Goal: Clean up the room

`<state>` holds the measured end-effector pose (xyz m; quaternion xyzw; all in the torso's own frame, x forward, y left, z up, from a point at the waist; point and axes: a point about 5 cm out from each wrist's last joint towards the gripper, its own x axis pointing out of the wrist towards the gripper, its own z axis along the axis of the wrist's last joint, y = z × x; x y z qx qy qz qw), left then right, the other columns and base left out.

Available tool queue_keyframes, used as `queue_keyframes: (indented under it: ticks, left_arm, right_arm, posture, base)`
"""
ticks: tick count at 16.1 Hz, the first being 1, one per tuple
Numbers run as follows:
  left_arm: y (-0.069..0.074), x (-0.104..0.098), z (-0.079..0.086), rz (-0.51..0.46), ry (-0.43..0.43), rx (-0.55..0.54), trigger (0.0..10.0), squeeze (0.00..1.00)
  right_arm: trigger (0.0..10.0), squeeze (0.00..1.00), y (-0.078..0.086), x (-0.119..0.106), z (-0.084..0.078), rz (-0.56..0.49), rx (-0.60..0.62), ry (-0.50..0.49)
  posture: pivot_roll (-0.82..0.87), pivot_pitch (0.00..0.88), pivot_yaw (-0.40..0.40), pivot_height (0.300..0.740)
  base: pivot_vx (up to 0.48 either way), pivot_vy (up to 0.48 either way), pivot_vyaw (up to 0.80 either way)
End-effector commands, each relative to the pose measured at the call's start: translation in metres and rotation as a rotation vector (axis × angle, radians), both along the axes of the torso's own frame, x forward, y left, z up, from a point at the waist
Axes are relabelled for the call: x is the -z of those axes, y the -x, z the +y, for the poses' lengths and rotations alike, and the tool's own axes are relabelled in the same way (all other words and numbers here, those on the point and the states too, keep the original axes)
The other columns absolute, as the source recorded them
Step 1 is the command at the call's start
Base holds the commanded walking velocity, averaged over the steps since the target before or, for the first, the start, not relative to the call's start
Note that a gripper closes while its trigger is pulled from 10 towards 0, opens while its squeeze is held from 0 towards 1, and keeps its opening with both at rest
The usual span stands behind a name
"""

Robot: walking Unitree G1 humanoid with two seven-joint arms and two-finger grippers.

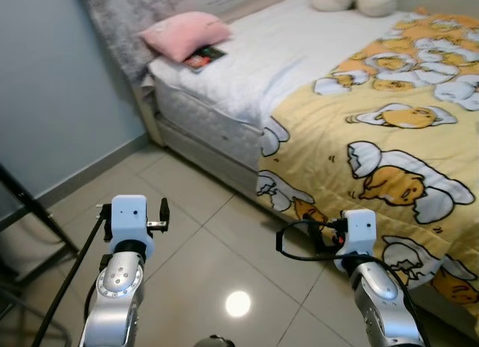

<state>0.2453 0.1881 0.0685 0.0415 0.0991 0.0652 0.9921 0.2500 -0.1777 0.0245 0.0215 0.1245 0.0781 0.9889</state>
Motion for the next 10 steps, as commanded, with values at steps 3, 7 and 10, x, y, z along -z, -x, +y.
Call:
queue_keyframes:
  ticks: [3, 7, 10]
  left_arm:
    - [-0.005, -0.004, 0.002, -0.020, 0.045, -0.017, 10.0, 0.00]
    - [-0.011, -0.008, -0.001, -0.049, 0.021, -0.015, 10.0, 0.00]
    - [-0.016, -0.007, -0.001, -0.030, 0.047, -0.060, 10.0, 0.00]
  right_arm:
    - [10.0, 0.00, -0.010, -0.007, 0.005, -0.025, -0.013, -0.016]
    - [10.0, 0.00, -0.013, -0.007, 0.005, -0.022, -0.033, -0.010]
    - [10.0, 0.00, -0.013, -0.004, 0.006, -0.003, -0.056, -0.021]
  posture:
    - [-0.04, 0.000, 0.048, 0.736]
    - [-0.04, 0.000, 0.047, 0.736]
    - [-0.04, 0.000, 0.046, 0.736]
  base:
    - [-0.343, 0.231, 0.73]
    - [-0.129, 0.203, 0.71]
    - [0.000, -0.249, 0.68]
